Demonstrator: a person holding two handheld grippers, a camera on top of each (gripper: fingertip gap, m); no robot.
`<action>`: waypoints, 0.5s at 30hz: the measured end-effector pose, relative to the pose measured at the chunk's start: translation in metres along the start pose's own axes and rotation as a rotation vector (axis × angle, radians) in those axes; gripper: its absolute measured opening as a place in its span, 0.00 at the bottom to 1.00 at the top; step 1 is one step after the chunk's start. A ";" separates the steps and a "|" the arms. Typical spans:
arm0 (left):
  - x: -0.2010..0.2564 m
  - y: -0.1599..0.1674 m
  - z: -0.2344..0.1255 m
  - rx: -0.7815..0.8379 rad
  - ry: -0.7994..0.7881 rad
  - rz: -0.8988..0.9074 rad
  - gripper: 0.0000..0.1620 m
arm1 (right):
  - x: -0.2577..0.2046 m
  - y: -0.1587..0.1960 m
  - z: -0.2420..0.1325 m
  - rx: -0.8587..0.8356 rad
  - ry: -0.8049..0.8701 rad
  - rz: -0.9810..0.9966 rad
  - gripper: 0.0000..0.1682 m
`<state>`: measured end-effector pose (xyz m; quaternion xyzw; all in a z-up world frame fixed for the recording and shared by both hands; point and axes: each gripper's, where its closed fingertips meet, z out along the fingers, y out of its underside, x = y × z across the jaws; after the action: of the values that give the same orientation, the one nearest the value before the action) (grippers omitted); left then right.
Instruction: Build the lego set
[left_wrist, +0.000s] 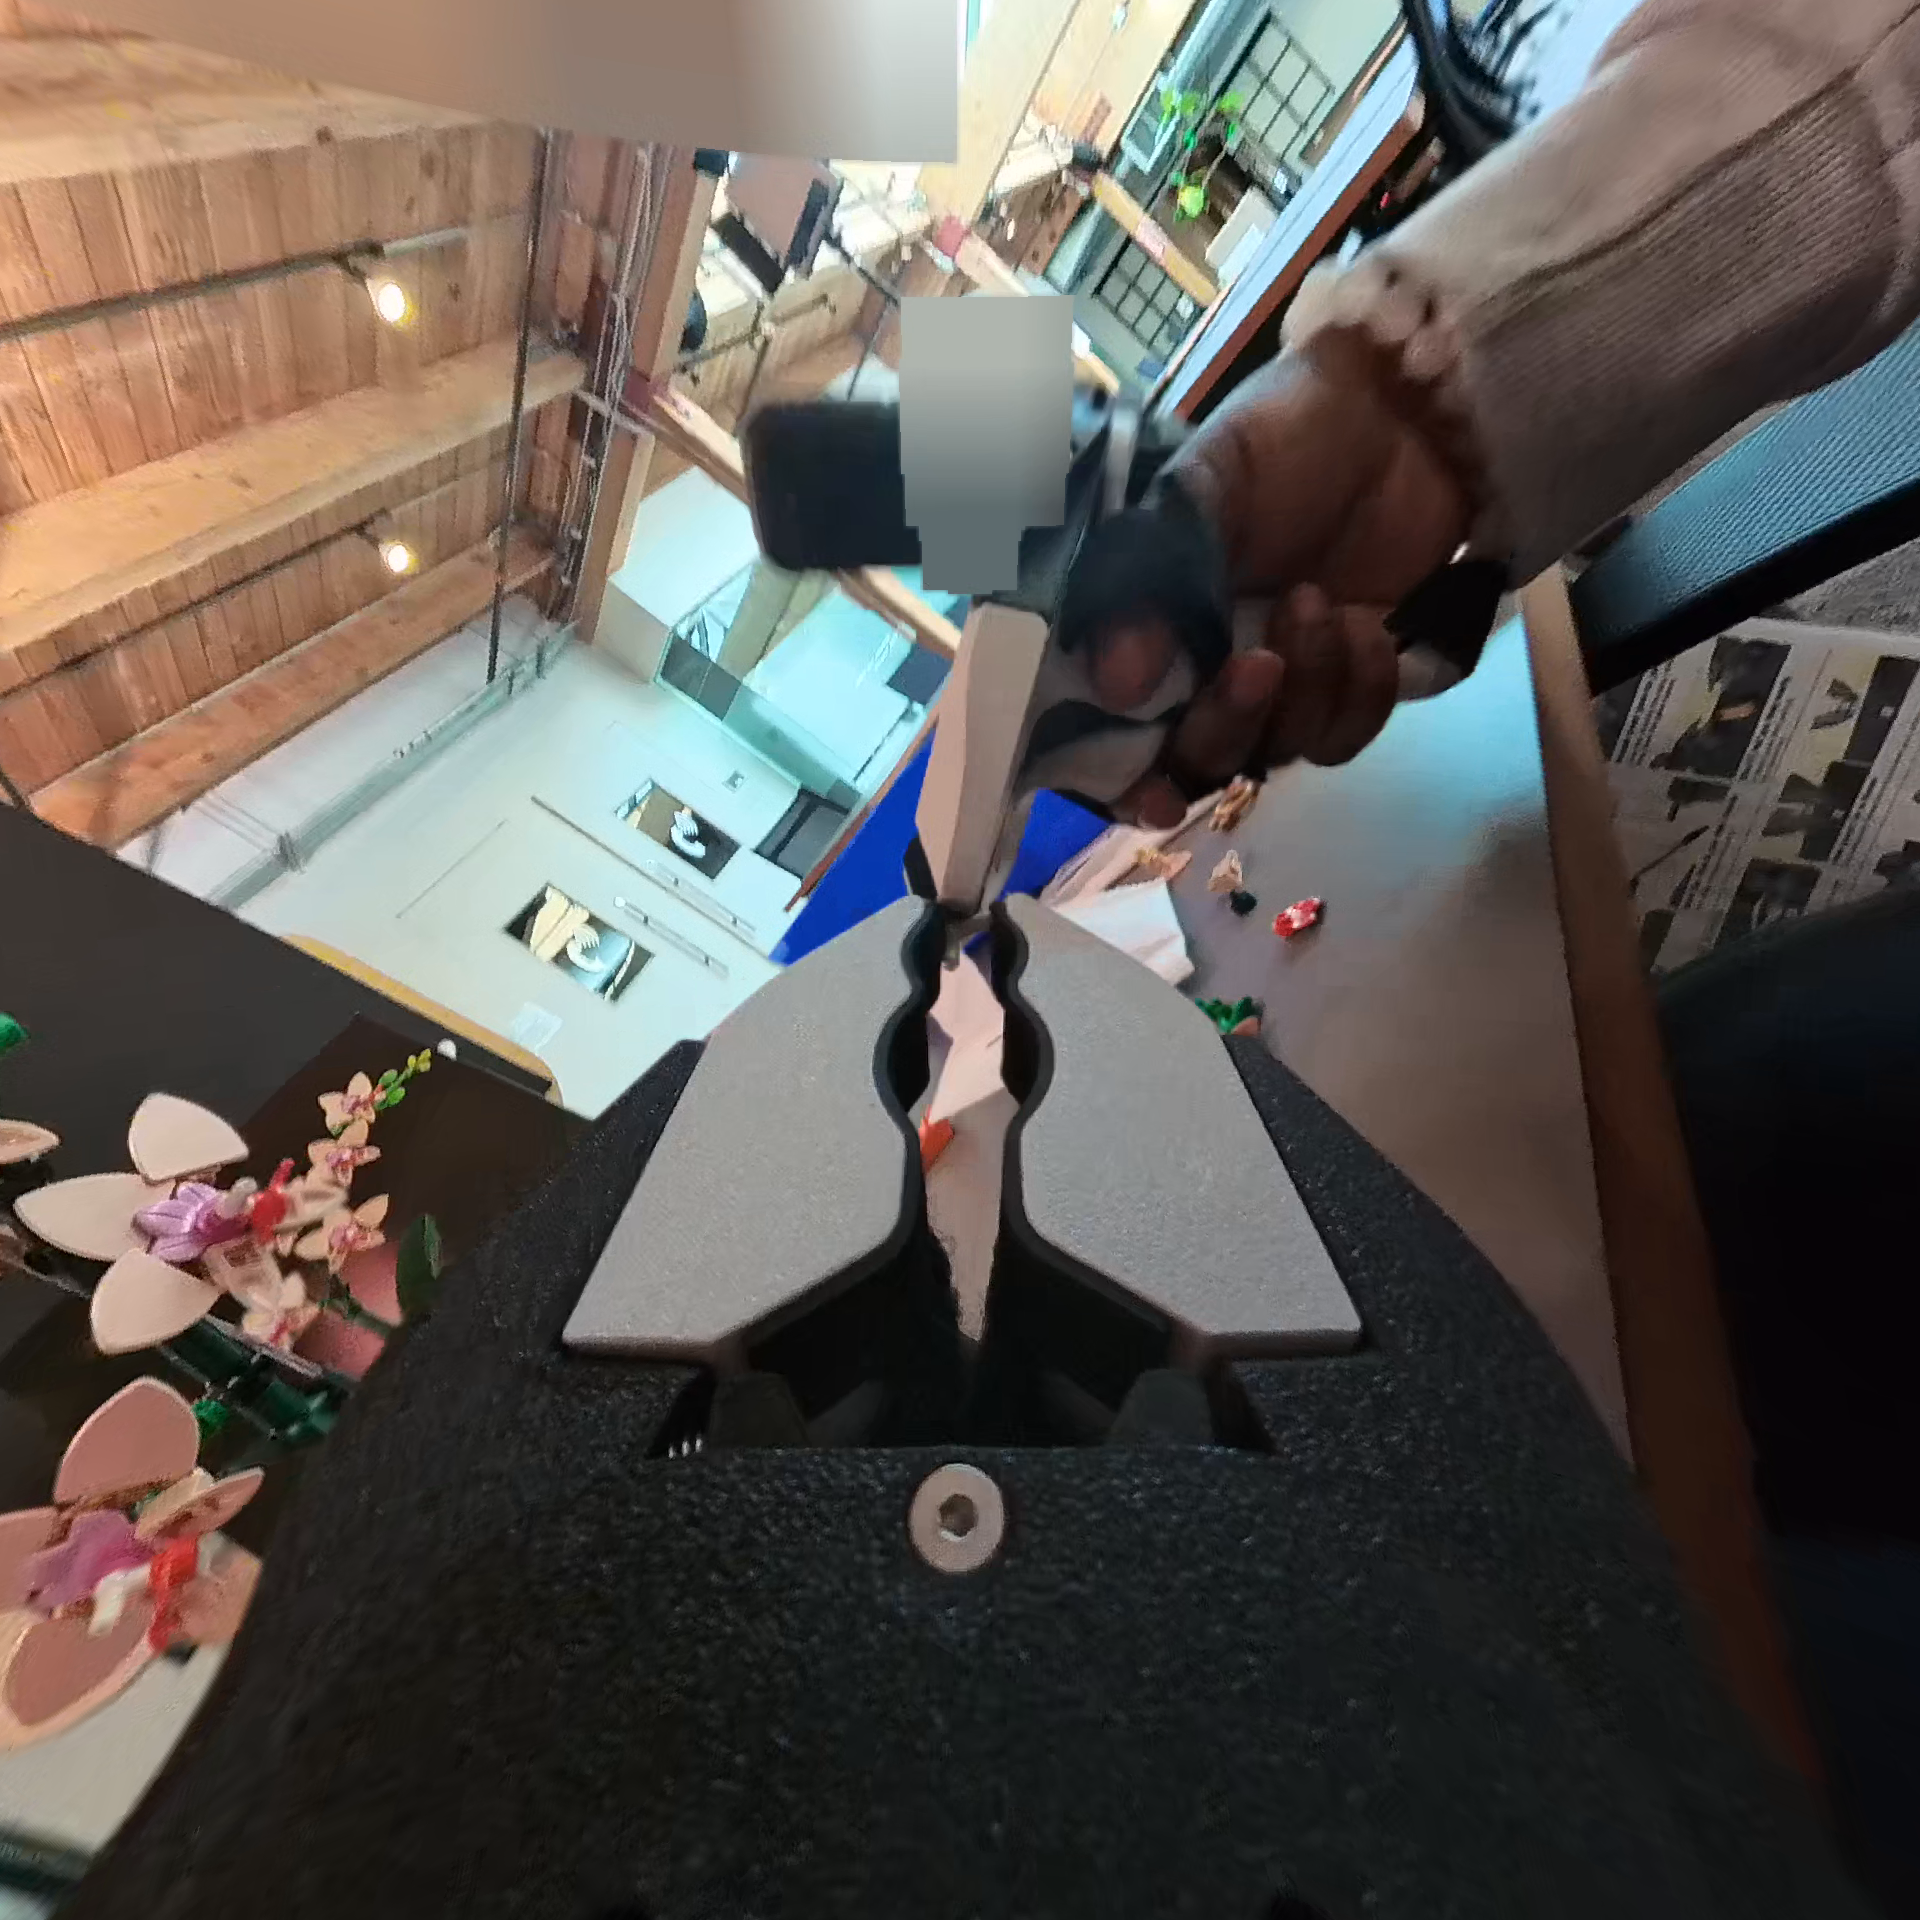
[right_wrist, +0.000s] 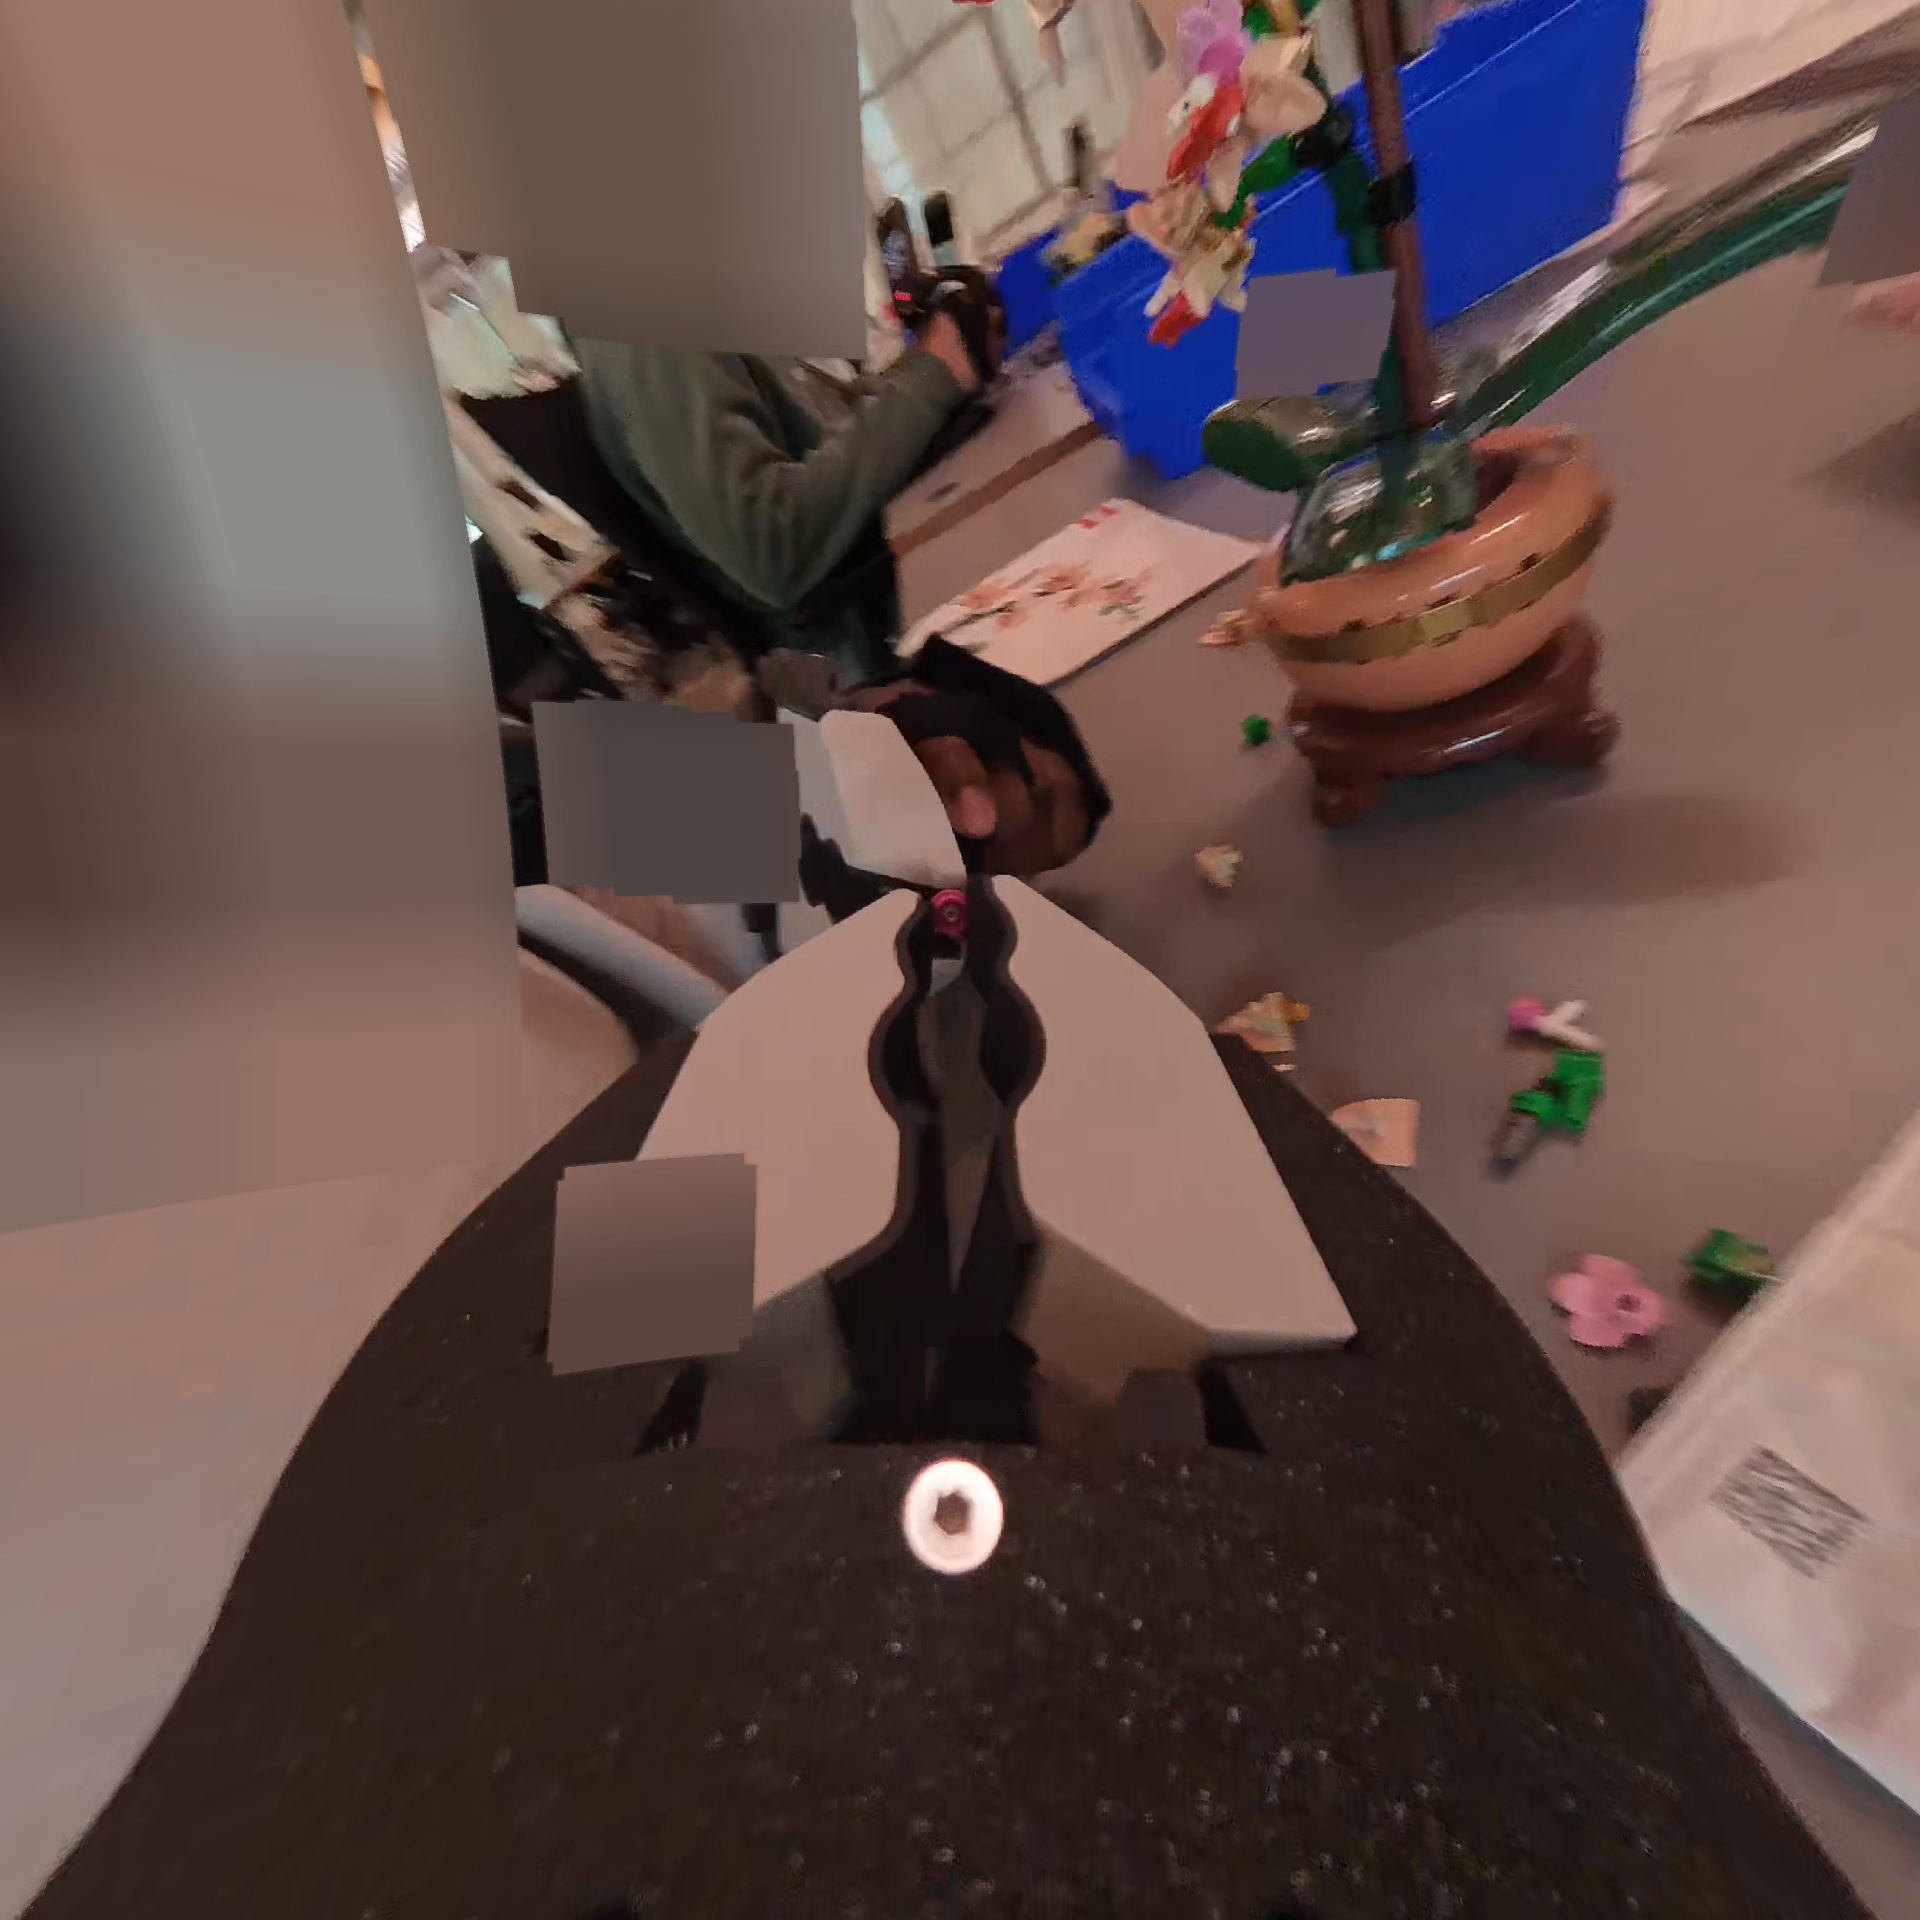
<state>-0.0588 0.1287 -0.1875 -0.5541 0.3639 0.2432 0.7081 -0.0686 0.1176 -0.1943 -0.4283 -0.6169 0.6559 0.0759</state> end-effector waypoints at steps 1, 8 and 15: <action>0.000 0.004 0.002 -0.035 -0.007 0.001 0.05 | 0.005 0.000 0.000 -0.011 0.083 -0.073 0.03; -0.004 0.021 0.008 -0.180 -0.048 -0.136 0.04 | 0.025 -0.007 -0.003 -0.055 0.581 -0.517 0.03; 0.008 0.025 0.008 -0.232 -0.017 -0.115 0.00 | 0.053 -0.021 -0.037 -0.100 0.917 -0.725 0.02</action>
<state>-0.0707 0.1427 -0.2075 -0.6502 0.2951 0.2474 0.6549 -0.0861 0.1830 -0.1963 -0.4331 -0.6584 0.3059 0.5342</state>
